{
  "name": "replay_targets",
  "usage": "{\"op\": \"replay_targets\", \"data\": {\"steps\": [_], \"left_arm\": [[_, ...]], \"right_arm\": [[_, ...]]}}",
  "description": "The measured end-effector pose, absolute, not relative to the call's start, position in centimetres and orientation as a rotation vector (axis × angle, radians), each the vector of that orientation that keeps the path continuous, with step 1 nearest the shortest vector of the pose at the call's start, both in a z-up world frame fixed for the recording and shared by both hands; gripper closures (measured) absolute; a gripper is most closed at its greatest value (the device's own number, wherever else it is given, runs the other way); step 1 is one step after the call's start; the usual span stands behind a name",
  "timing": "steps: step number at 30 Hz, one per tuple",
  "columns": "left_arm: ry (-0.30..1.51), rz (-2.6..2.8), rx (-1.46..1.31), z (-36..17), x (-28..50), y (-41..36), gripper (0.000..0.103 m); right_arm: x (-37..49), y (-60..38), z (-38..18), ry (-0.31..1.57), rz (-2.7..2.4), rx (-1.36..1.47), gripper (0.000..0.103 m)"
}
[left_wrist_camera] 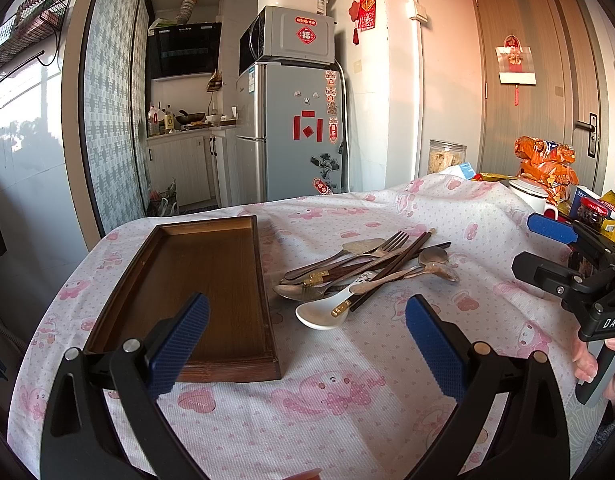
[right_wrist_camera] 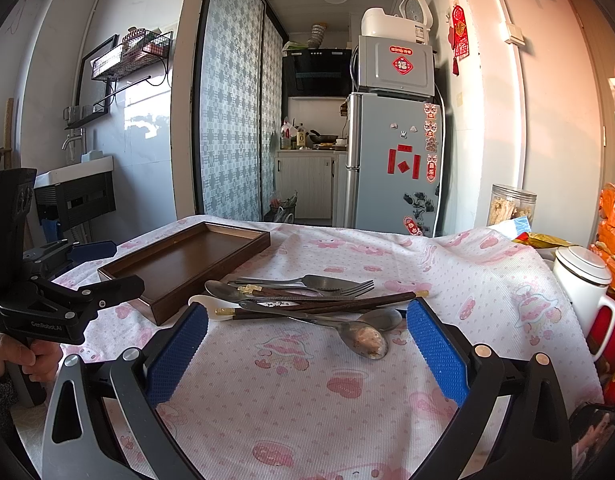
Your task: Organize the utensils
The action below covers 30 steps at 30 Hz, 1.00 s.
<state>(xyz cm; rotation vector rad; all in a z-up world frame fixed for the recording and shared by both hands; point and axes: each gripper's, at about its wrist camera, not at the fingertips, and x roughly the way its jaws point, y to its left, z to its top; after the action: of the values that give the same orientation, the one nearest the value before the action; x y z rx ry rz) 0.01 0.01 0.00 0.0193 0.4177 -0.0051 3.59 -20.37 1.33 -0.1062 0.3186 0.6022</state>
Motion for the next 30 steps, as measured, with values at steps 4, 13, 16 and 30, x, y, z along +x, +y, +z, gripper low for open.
{"op": "replay_targets", "data": {"steps": [4, 13, 16, 30], "left_arm": [[0.418, -0.005, 0.019, 0.0, 0.01, 0.01, 0.003], [0.417, -0.005, 0.02, 0.0, 0.01, 0.0, 0.003], [0.417, -0.005, 0.021, 0.0, 0.01, 0.0, 0.003], [0.439, -0.042, -0.01, 0.01, 0.53, 0.33, 0.003]], "right_arm": [[3.58, -20.38, 1.34, 0.319, 0.602, -0.106, 0.003], [3.61, -20.38, 1.33, 0.319, 0.602, -0.106, 0.003], [3.64, -20.38, 1.31, 0.319, 0.602, -0.106, 0.003], [4.15, -20.58, 1.22, 0.35, 0.584, -0.11, 0.003]]}}
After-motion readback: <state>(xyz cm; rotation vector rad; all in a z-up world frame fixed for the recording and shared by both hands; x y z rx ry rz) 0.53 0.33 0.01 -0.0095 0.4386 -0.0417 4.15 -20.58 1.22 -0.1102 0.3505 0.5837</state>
